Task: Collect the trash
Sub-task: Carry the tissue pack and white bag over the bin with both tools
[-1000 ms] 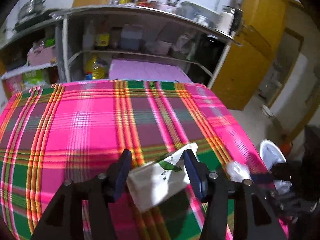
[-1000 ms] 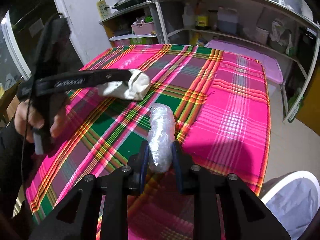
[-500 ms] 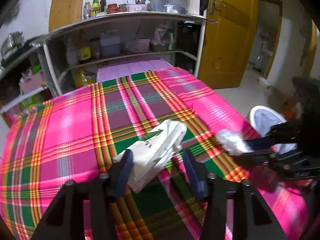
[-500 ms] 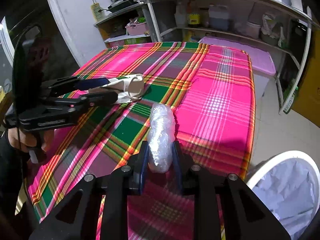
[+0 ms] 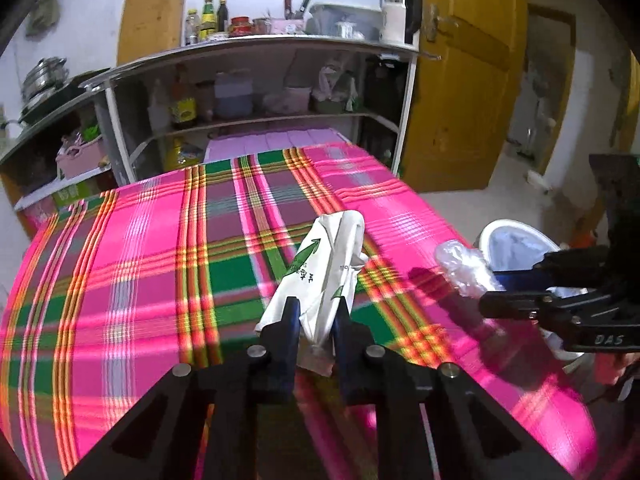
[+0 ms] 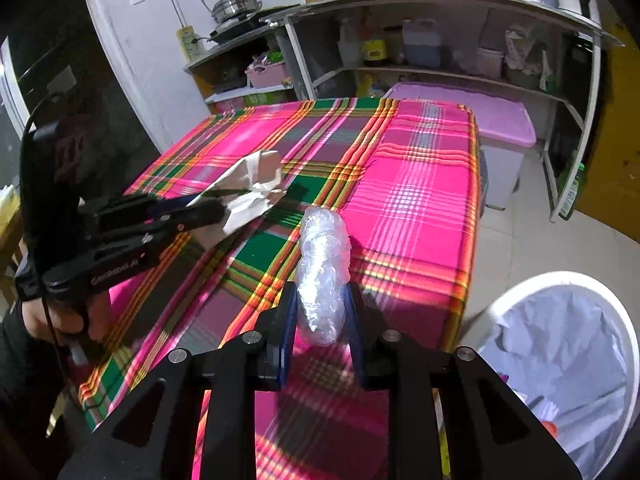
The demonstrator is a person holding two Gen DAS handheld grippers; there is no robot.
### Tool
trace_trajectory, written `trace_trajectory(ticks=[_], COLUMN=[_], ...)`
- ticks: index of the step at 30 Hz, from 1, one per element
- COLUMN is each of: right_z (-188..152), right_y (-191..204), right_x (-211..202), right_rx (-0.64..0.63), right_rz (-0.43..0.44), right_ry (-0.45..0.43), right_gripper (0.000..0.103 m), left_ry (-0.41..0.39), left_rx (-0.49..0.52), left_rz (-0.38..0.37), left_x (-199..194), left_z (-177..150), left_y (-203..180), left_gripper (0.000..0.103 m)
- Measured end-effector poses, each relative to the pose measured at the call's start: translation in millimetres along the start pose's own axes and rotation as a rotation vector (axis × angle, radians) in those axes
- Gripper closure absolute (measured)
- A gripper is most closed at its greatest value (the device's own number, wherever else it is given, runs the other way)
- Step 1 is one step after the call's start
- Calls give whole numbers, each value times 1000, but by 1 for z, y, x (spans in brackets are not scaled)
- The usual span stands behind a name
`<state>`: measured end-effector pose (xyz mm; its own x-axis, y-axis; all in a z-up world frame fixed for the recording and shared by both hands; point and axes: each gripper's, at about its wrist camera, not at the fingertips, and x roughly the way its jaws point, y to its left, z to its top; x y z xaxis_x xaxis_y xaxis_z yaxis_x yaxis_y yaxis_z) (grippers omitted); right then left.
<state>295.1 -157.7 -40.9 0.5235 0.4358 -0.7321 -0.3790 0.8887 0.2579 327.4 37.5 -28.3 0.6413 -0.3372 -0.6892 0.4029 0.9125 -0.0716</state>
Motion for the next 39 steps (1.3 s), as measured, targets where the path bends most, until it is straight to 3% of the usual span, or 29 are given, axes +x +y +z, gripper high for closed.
trace_trajectory(ticks=[10, 21, 39], right_z=[-30, -66, -95], right_y=[-1, -1, -44], right_x=[-64, -122, -155], right_rx=[38, 74, 175], right_rz=[-19, -41, -101], right_ry=[-73, -135, -164], right_gripper=[79, 79, 79], left_ry=[-110, -169, -118], left_rx=[-148, -180, -113], left_rz=[-45, -118, -198], left_x=[-66, -115, -94], left_z=[-23, -44, -39], left_y=[-46, -103, -166], left_gripper=[87, 87, 87])
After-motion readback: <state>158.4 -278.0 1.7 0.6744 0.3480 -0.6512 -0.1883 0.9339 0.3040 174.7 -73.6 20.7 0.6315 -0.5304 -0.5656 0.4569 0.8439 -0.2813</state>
